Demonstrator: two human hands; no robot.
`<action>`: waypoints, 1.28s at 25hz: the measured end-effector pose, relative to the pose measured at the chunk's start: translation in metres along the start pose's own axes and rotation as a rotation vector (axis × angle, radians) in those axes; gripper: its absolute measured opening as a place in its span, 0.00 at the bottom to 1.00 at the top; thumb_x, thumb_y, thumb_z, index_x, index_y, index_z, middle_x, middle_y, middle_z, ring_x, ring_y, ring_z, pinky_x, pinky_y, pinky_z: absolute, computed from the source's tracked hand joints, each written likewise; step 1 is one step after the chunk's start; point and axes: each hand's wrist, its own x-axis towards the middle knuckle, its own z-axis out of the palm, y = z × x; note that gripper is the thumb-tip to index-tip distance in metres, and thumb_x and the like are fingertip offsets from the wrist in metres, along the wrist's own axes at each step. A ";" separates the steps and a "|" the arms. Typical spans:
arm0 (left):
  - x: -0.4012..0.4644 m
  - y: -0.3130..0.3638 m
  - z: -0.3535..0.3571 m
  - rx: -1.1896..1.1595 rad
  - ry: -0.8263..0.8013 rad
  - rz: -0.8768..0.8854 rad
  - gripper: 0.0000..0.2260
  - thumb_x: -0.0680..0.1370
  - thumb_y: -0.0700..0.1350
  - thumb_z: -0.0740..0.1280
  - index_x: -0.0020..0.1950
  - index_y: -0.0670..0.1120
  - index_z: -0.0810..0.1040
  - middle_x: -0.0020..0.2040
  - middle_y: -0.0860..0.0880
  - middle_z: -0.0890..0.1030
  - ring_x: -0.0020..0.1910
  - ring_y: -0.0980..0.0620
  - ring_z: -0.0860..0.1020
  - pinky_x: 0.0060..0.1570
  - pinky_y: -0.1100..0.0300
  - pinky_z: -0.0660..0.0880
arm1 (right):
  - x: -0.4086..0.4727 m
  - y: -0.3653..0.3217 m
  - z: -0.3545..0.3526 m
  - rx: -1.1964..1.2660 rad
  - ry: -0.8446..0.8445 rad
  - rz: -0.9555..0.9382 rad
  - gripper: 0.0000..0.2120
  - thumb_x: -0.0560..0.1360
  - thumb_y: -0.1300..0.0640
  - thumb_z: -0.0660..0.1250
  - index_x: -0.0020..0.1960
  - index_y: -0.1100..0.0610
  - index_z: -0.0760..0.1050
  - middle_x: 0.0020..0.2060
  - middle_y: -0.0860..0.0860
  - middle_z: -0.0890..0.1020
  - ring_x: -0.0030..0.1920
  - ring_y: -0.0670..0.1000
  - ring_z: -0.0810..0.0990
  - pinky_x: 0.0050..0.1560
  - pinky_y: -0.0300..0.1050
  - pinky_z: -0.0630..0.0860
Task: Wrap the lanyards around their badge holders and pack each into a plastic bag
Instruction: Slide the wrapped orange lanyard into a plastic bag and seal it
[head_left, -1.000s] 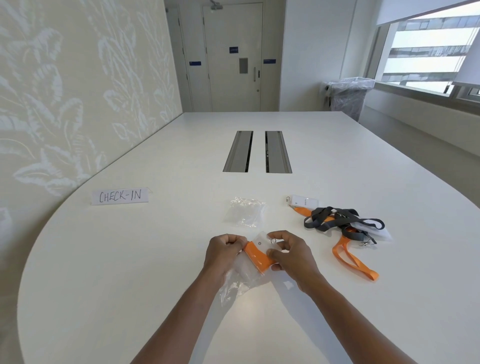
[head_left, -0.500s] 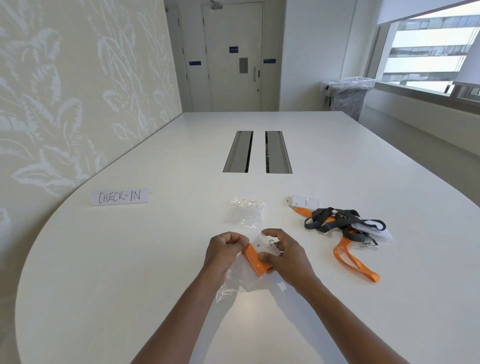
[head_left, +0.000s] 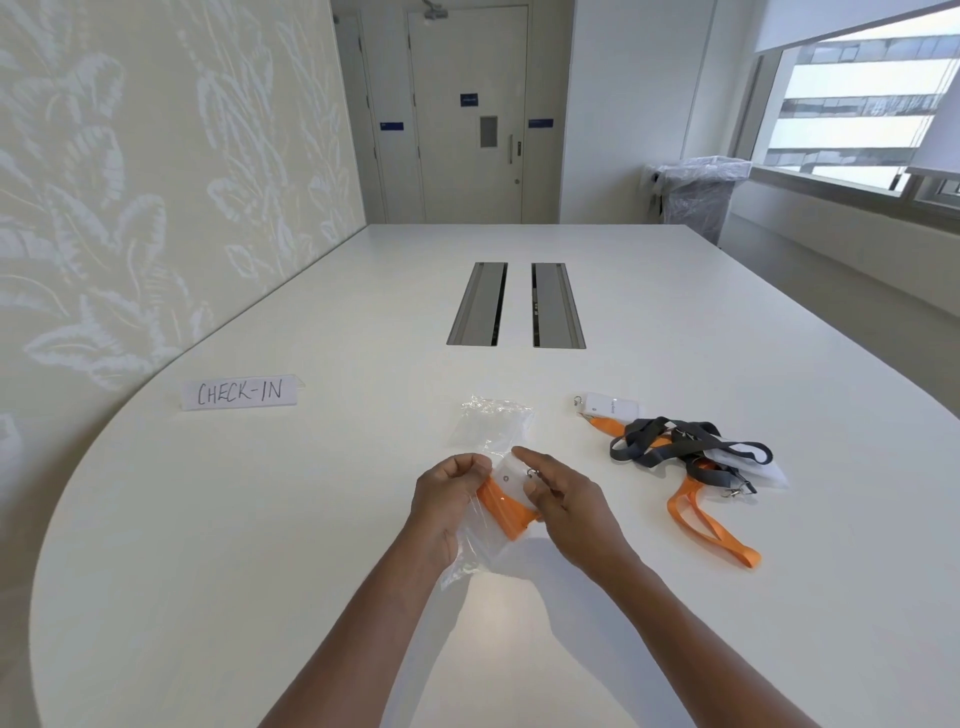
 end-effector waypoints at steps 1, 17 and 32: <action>0.000 0.001 -0.001 -0.023 -0.022 -0.002 0.04 0.77 0.41 0.74 0.42 0.48 0.85 0.41 0.46 0.84 0.40 0.46 0.80 0.47 0.49 0.81 | 0.001 -0.001 -0.001 0.017 0.006 -0.007 0.17 0.82 0.59 0.63 0.68 0.44 0.75 0.55 0.44 0.84 0.50 0.40 0.83 0.51 0.36 0.80; -0.003 0.009 -0.010 0.079 0.011 0.377 0.05 0.79 0.44 0.72 0.46 0.45 0.78 0.36 0.50 0.82 0.38 0.52 0.78 0.44 0.48 0.78 | 0.004 -0.011 -0.012 0.255 0.229 -0.002 0.05 0.82 0.55 0.64 0.56 0.52 0.76 0.48 0.50 0.85 0.44 0.50 0.85 0.43 0.45 0.82; -0.001 0.002 -0.017 0.113 -0.010 0.512 0.04 0.80 0.46 0.70 0.46 0.54 0.78 0.35 0.54 0.82 0.34 0.58 0.78 0.38 0.61 0.76 | 0.004 -0.008 -0.001 0.178 0.157 0.049 0.09 0.77 0.59 0.69 0.41 0.48 0.80 0.36 0.49 0.84 0.36 0.46 0.80 0.34 0.40 0.78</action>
